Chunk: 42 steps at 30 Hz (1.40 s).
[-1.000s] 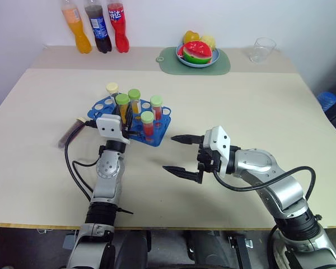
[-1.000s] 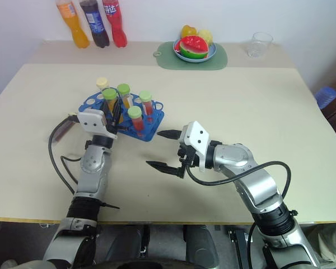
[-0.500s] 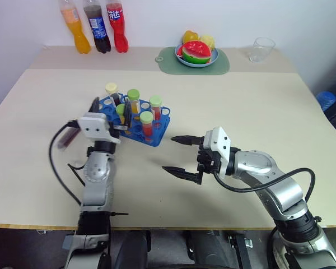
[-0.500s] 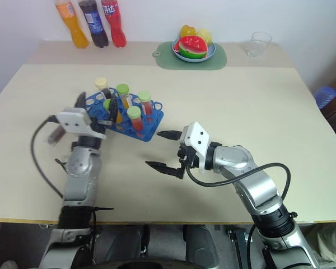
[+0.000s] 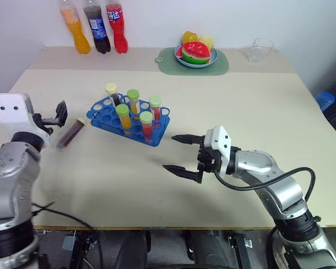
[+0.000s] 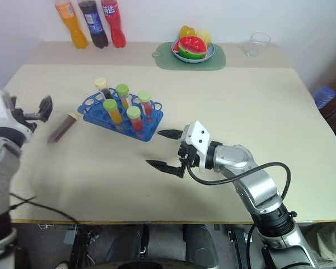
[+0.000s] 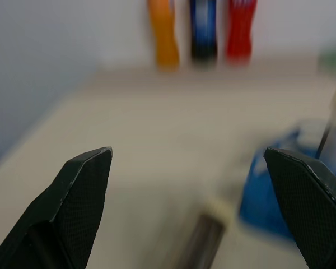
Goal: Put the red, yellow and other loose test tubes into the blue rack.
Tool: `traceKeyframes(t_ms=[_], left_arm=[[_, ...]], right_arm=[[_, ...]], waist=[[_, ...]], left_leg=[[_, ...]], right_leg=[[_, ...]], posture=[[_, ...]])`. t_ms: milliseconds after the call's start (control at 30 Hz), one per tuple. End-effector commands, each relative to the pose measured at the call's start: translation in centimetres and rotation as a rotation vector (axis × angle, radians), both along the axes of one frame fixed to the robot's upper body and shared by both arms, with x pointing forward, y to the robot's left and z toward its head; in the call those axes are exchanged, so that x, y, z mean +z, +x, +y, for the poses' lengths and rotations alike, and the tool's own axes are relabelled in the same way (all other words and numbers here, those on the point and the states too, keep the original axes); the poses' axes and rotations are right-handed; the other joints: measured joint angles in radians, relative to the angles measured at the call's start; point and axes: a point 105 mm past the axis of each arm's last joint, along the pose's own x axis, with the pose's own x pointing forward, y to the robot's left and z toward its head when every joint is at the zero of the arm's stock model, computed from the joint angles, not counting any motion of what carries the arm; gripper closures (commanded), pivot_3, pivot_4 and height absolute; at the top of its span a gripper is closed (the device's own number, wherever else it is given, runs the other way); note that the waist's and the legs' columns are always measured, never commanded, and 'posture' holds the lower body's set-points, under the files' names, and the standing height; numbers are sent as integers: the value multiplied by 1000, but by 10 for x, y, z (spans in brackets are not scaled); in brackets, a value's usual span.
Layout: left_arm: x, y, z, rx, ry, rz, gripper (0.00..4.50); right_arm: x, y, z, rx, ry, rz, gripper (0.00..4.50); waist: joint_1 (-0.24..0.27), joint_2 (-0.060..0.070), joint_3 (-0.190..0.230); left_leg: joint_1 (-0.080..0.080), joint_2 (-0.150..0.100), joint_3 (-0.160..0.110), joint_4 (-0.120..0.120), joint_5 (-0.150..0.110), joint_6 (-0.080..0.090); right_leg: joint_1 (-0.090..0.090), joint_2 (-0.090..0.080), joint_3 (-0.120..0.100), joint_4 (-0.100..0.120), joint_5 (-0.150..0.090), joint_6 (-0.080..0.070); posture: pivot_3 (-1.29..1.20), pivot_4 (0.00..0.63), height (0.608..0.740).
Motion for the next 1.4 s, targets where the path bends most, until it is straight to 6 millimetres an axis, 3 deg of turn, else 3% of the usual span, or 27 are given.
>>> traceKeyframes(t_ms=[33, 233, 367, 567, 700, 800, 933, 1000, 1100, 1200, 1267, 1333, 1400], left_arm=[[1, -2, 18, 9, -4, 184, 65], [-14, 4, 14, -121, 18, 584, 65], [-18, 17, 21, -122, 61, 661, 65], [-35, 55, 9, -221, 43, 739, 65], [-45, 70, 6, -254, 44, 796, 65], [-53, 71, 10, -266, 74, 859, 956], [-49, 75, 14, -262, 105, 868, 3011], [-38, 79, 18, -238, 119, 819, 3754], [-31, 83, 22, -210, 130, 784, 3756], [31, 107, 39, -107, 227, 246, 3756], [47, 107, 43, -63, 261, 108, 3756], [76, 94, 11, -125, 88, -278, 3756], [85, 69, 1, -104, -16, -477, 3756]], right_arm=[[12, -2, 7, 35, 35, -42, 0], [14, -2, 12, 50, 41, -46, 0], [14, -2, 14, 52, 48, -43, 0], [15, -2, 16, 41, 59, -38, 0], [15, -2, 16, 36, 61, -38, 0], [15, -3, 16, 25, 62, -41, 0], [15, -4, 14, 1, 67, -33, 0], [14, -5, 13, -6, 70, -28, 0], [14, -5, 13, -10, 70, -26, 0], [14, -7, 11, -21, 73, -24, 0], [14, -8, 11, -24, 74, -23, 0], [7, -11, 11, -11, 62, 51, 0], [2, -15, 12, 3, 55, 120, 0]], waist=[[1, 0, 0], [3, 0, 0], [1, 0, 1], [6, 0, 0], [4, 0, 0], [-2, 0, 0], [-3, 0, 0], [0, 0, 0], [1, 0, 0], [4, -1, 0], [3, -2, 0], [5, -1, -1], [9, -1, -1]], left_leg=[[0, 0, 0, 0, 0, 0], [0, 0, 0, -1, 0, 0], [0, 0, 1, -1, 0, 0], [-1, 0, 1, -1, 0, 0], [-3, 0, 1, 0, 0, 0], [-6, 0, 1, 0, 0, 0], [-7, 0, 1, 0, 0, 0], [-7, 0, 0, 0, 0, 0], [-8, 0, 0, 1, 0, 0], [-9, 0, 0, 1, 0, 0], [-11, 0, -1, 2, 0, 0], [-12, 0, 0, 1, 0, 0], [-11, -1, 1, 2, 0, -1]], right_leg=[[0, 0, 0, 0, 0, 0], [0, 0, 0, -1, 0, 0], [0, 0, 0, -1, 0, 0], [-1, 1, 0, 0, 0, 0], [-1, 0, -1, -1, 0, 0], [-5, 1, 0, -1, 0, 0], [-6, 1, 0, 0, 0, 0], [-6, 0, 0, 0, 0, 0], [-6, 0, -1, 0, 0, 0], [-8, -1, -1, 0, 0, 0], [-11, -2, -1, 2, 0, 0], [-12, -4, -1, 4, 0, 0], [-15, -12, -4, 12, 0, 0]], posture=[[0, 150, 734], [0, 150, 734], [0, 150, 734], [0, 150, 734], [0, 150, 734], [0, 150, 734], [0, 150, 734], [0, 150, 734], [0, 150, 734], [0, 150, 734], [0, 150, 734], [0, 150, 734], [0, 150, 734]])
